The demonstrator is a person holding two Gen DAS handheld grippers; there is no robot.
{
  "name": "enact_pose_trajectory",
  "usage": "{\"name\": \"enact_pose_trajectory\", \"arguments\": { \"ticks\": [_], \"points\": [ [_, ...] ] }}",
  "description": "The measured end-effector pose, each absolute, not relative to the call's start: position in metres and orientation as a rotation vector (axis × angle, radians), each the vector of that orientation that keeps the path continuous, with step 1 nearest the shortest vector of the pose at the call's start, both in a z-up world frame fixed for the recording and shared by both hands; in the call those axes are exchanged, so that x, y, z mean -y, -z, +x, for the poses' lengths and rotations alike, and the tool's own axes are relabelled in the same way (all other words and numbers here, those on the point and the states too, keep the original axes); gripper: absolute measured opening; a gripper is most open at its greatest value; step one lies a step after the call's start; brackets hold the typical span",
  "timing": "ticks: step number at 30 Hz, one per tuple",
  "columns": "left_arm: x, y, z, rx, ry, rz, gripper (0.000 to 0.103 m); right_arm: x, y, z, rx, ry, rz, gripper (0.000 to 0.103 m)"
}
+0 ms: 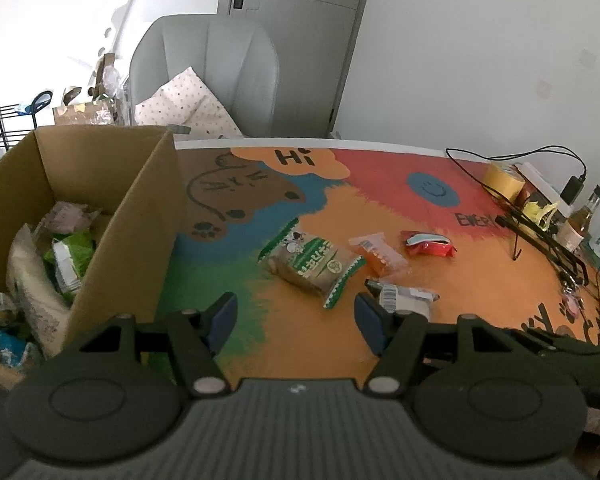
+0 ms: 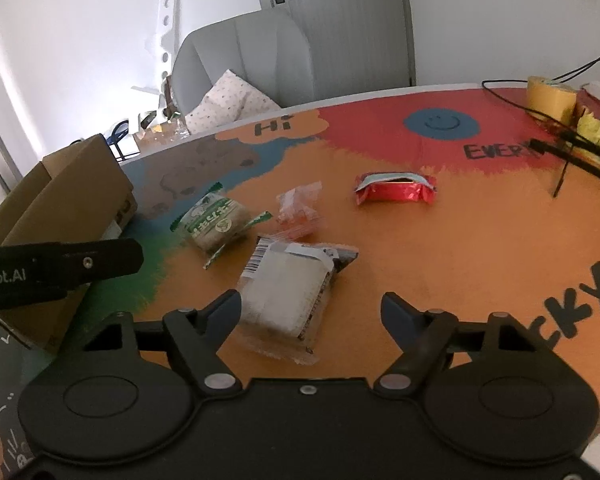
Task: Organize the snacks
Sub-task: 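Move both grippers back over the remaining snacks, then grasp the white bread bag with the right gripper while the left grasps the green-printed packet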
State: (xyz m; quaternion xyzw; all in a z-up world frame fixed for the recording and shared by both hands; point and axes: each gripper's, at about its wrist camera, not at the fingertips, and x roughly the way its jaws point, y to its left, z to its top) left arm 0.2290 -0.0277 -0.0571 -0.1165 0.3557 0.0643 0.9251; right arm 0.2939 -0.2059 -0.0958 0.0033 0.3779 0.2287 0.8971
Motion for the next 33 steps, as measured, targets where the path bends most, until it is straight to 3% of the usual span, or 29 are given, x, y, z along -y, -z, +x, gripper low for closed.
{"name": "enact_pose_trajectory", "arguments": {
  "ticks": [11, 14, 16, 33],
  "points": [
    [0.019, 0.065, 0.243, -0.729, -0.146, -0.269, 0.064, 0.185, 0.103, 0.305, -0.772, -0.480, -0.035, 0.075],
    [0.020, 0.069, 0.250, -0.742, -0.138, -0.272, 0.064, 0.189, 0.101, 0.307, -0.770, -0.467, -0.042, 0.064],
    [0.022, 0.071, 0.255, -0.746, -0.135, -0.271, 0.064, 0.194, 0.100, 0.308, -0.769, -0.452, -0.046, 0.049],
    [0.039, 0.095, 0.304, -0.815, -0.120, -0.286, 0.068, 0.242, 0.101, 0.322, -0.756, -0.394, -0.022, 0.047]
  ]
}}
